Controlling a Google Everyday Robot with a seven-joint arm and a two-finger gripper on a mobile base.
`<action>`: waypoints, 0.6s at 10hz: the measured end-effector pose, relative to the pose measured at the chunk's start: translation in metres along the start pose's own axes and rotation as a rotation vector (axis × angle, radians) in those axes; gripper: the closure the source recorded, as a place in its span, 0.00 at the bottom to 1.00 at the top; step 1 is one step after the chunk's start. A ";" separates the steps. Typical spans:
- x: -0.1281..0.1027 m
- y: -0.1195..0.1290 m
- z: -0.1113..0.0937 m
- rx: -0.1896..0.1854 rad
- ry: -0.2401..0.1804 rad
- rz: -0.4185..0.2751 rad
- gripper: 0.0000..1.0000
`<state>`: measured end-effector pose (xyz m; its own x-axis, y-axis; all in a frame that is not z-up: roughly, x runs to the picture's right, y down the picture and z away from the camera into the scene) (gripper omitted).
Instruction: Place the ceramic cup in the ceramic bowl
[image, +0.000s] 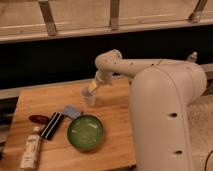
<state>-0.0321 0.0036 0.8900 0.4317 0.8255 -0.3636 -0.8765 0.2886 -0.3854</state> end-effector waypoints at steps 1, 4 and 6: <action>0.002 0.003 0.015 -0.024 0.018 0.000 0.20; -0.009 0.049 0.052 -0.109 0.066 -0.067 0.31; -0.014 0.068 0.049 -0.145 0.055 -0.130 0.55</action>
<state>-0.1078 0.0355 0.9106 0.5540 0.7566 -0.3473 -0.7742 0.3150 -0.5490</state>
